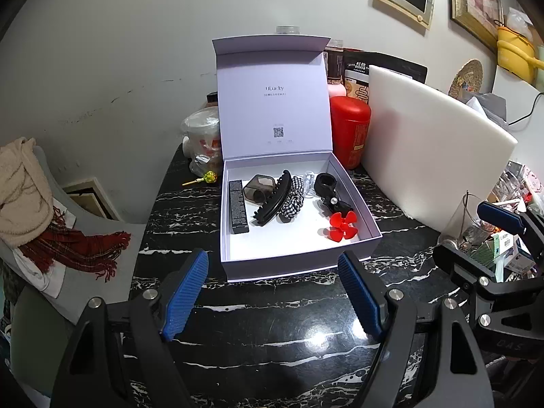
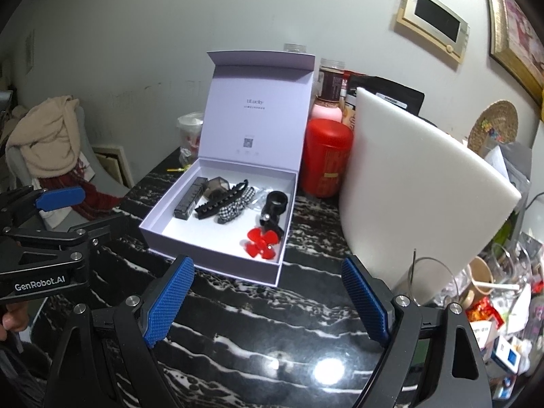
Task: Organize rigid objects
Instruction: 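Withdraw both tools from the gift box back over the table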
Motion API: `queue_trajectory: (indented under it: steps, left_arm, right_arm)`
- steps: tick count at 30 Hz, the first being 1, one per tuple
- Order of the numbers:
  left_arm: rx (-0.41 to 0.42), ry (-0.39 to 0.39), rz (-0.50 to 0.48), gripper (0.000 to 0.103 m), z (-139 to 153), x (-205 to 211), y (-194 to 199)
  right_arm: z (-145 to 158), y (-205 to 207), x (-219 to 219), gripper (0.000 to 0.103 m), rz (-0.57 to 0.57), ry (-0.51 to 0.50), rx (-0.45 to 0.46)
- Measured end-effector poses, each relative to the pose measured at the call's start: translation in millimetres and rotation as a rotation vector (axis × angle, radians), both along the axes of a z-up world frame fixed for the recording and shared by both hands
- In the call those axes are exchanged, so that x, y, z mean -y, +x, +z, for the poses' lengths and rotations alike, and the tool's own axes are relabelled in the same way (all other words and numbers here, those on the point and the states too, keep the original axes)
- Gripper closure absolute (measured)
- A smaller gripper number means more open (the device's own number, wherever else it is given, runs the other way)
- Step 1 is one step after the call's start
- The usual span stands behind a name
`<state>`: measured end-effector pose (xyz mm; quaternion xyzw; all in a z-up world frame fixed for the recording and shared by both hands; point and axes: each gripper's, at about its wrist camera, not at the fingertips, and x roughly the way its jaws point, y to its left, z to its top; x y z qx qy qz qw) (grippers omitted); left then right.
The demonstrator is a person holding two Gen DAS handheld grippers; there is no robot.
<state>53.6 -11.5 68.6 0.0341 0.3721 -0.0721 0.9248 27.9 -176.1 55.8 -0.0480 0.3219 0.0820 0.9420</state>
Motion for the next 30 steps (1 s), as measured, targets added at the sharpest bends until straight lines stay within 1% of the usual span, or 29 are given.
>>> queue_trajectory:
  steps: [17, 25, 30]
  left_arm:
    - [-0.007, 0.011, 0.002, 0.024, 0.2, 1.9, 7.0]
    - [-0.002, 0.005, -0.013, 0.024, 1.1, 3.1, 7.1]
    - [0.007, 0.015, -0.013, 0.024, 2.3, 4.5, 6.9]
  right_arm:
    - [-1.1, 8.7, 4.6, 0.014, -0.014, 0.009, -0.007]
    - [-1.0, 13.0, 4.8, 0.013, -0.013, 0.009, -0.006]
    - [-1.4, 16.4, 4.7, 0.014, -0.018, 0.005, -0.007]
